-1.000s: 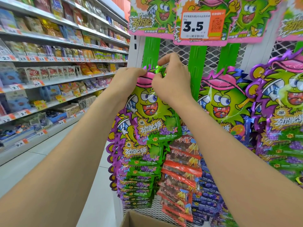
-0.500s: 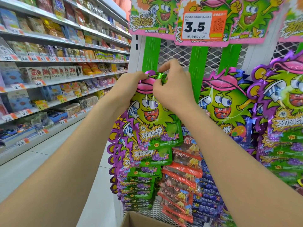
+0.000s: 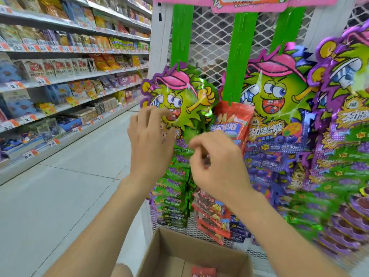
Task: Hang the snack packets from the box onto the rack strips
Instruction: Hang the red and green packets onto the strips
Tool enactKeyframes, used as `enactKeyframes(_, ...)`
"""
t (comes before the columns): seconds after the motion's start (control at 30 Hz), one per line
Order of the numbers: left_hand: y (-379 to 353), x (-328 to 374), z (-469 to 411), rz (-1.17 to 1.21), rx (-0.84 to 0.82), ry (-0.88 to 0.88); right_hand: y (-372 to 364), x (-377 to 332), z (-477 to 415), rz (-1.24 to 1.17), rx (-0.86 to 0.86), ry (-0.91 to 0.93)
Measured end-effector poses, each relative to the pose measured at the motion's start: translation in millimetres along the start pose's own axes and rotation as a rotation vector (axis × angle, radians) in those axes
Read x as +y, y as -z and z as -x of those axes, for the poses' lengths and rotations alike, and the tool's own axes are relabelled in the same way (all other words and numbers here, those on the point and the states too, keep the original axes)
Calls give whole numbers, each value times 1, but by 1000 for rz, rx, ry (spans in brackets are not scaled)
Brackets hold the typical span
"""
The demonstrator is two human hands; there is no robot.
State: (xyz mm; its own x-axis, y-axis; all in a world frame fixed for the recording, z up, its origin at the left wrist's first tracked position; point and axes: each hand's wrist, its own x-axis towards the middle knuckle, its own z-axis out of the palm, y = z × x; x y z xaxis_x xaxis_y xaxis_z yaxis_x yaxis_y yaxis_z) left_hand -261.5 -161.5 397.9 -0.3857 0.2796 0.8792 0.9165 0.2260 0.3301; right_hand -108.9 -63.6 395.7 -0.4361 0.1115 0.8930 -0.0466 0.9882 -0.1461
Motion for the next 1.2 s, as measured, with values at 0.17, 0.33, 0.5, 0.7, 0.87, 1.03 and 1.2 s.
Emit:
enactKeyframes(0.17, -30, -4, 152, 72, -526, 85, -26, 11, 160, 30, -842, -395)
enactKeyframes(0.33, -66, -21, 265, -4, -1454, 262, -60, 48, 302, 6, -1423, -867)
enactKeyframes(0.5, -86, -32, 341, -143, -1710, 297, -94, 65, 400, 8, -1325, -1179)
enactKeyframes(0.7, -114, -41, 369, -168, -1840, 242, -119, 65, 503, 4, -1217, -1580)
enactKeyframes(0.87, -126, -43, 360, -226, -1840, 195, -146, 59, 541, -211, -1045, -1747)
enactKeyframes(1.03, -130, -39, 351, -269, -1825, 125, -152, 60, 515, -322, -1064, -1770)
enactKeyframes(1.2, -125, -34, 339, -277, -1783, 185, -142, 76, 474, -156, -1221, -1502)
